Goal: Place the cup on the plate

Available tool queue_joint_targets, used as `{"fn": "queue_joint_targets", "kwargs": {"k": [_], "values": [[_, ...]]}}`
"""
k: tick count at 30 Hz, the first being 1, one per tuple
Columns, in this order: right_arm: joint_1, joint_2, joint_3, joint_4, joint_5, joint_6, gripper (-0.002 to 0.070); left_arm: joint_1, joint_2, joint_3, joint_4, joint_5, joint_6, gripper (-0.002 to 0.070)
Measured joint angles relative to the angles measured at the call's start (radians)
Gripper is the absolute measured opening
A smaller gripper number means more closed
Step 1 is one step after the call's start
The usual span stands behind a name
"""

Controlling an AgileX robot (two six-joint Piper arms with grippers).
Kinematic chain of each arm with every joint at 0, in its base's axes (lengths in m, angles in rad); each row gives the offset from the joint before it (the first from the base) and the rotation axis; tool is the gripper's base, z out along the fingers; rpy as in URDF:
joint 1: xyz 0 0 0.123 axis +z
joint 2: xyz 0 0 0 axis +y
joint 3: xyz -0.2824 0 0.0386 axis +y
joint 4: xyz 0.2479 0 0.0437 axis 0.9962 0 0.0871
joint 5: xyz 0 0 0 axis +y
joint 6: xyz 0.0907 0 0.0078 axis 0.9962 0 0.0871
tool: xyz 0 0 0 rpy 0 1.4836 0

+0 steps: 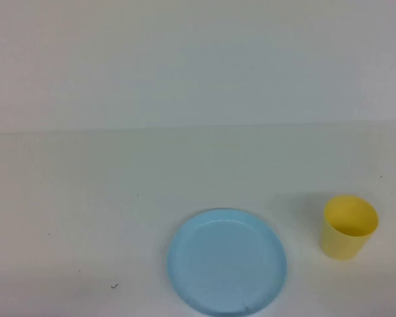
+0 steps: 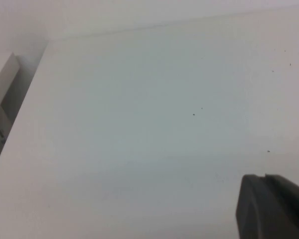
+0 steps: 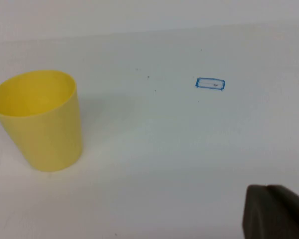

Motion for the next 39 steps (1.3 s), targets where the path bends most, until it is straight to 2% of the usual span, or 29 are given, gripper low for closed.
{"fn": "queue_joint_targets", "kwargs": {"k": [31,33,36,39], "values": [[0.000,0.000,0.000,0.000,0.000,0.000,0.0001,0.000,0.000,0.000,0.020,-0.017,0.002,0.0001],[0.000,0.000,0.000,0.000,0.000,0.000,0.0001,0.000,0.002,0.000,-0.060,-0.103,-0.062,0.0001],[0.000,0.000,0.000,0.000,0.000,0.000,0.0001,0.000,0.002,0.000,-0.332,-0.315,-0.195,0.0001],[0.000,0.000,0.000,0.000,0.000,0.000,0.0001,0.000,0.002,0.000,-0.475,-0.533,-0.231,0.0001]]}}
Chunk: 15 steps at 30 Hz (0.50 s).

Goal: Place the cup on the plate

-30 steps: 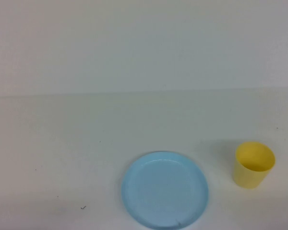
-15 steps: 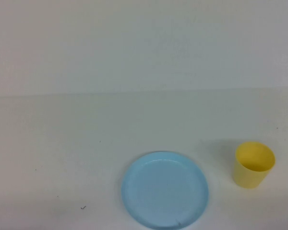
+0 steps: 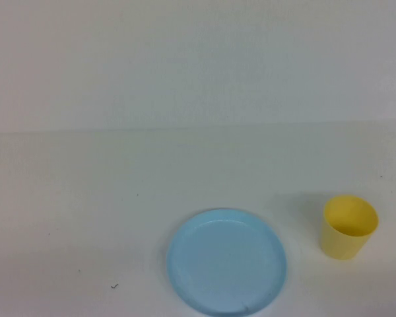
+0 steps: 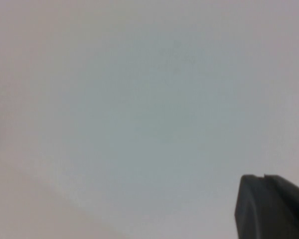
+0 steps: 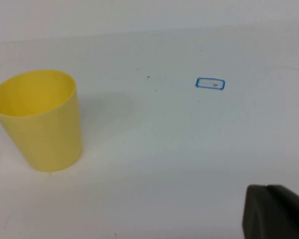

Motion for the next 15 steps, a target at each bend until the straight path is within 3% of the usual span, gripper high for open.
{"fn": "queue_joint_targets", "kwargs": {"k": [6,8,11,15], "values": [[0.000,0.000,0.000,0.000,0.000,0.000,0.0001,0.000,0.001,-0.114,-0.013,-0.333,-0.090,0.0001],[0.000,0.000,0.000,0.000,0.000,0.000,0.0001,0.000,0.001,-0.185,-0.013,-0.371,-0.106,0.0000],[0.000,0.000,0.000,0.000,0.000,0.000,0.0001,0.000,0.019,-0.327,0.024,-0.322,-0.047,0.0001],[0.000,0.000,0.000,0.000,0.000,0.000,0.0001,0.000,0.112,-0.576,0.248,-0.027,0.011,0.0001]]}}
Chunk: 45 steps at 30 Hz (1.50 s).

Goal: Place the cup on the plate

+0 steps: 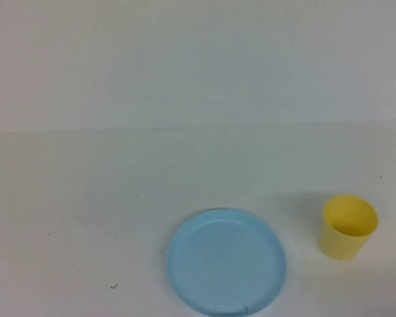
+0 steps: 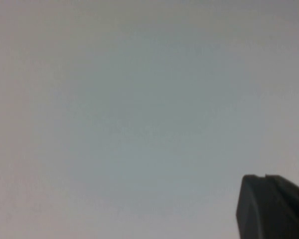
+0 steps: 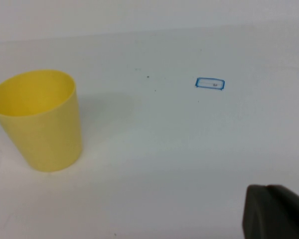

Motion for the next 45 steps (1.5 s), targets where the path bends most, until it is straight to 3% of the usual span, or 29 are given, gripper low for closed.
{"fn": "queue_joint_targets", "kwargs": {"k": [3,11,14,21,25,29,33,37,45], "values": [[0.000,0.000,0.000,0.000,0.000,0.000,0.0001,0.000,0.116,-0.168,0.106,0.202,0.000,0.0001],[0.000,0.000,0.000,0.000,0.000,0.000,0.0001,0.000,0.438,-0.428,0.088,0.765,0.016,0.0001],[0.000,0.000,0.000,0.000,0.000,0.000,0.0001,0.000,0.555,-0.431,0.016,0.798,0.139,0.0001],[0.000,0.000,0.000,0.000,0.000,0.000,0.0001,0.000,0.849,-0.431,-0.446,0.949,0.580,0.0001],[0.000,0.000,0.000,0.000,0.000,0.000,0.0001,0.000,1.028,-0.431,-0.605,0.986,0.695,0.0003],[0.000,0.000,0.000,0.000,0.000,0.000,0.0001,0.000,1.167,-0.431,-0.647,1.030,0.800,0.0035],[0.000,0.000,0.000,0.000,0.000,0.000,0.0001,-0.040,1.264,-0.431,-0.647,1.043,0.843,0.0195],[0.000,0.000,0.000,0.000,0.000,0.000,0.0001,-0.137,1.336,-0.431,-0.649,1.008,0.845,0.0344],[0.000,0.000,0.000,0.000,0.000,0.000,0.0001,-0.288,1.528,-0.431,-0.629,0.880,0.840,0.0352]]}}
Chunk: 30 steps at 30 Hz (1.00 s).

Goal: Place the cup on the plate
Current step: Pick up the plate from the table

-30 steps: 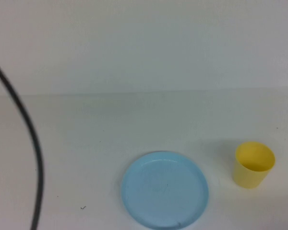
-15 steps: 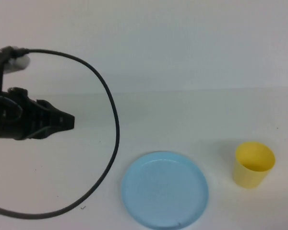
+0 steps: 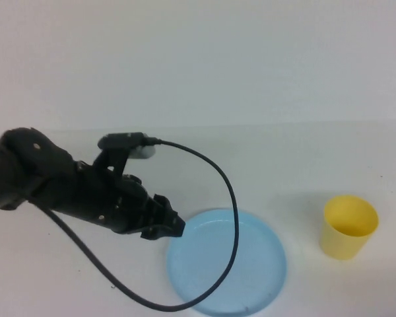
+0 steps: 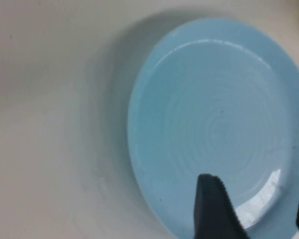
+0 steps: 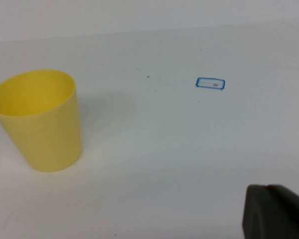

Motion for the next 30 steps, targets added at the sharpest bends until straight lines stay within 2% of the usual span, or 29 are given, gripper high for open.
{"fn": "queue_joint_targets", "kwargs": {"k": [5,14,30], "values": [[0.000,0.000,0.000,0.000,0.000,0.000,0.0001,-0.030,0.101,0.000,0.026,-0.021,-0.002,0.0352],[0.000,0.000,0.000,0.000,0.000,0.000,0.0001,-0.032,0.163,0.000,0.107,-0.076,-0.049,0.0352],[0.000,0.000,0.000,0.000,0.000,0.000,0.0001,-0.032,0.210,0.000,0.071,-0.116,-0.049,0.0352]]}}
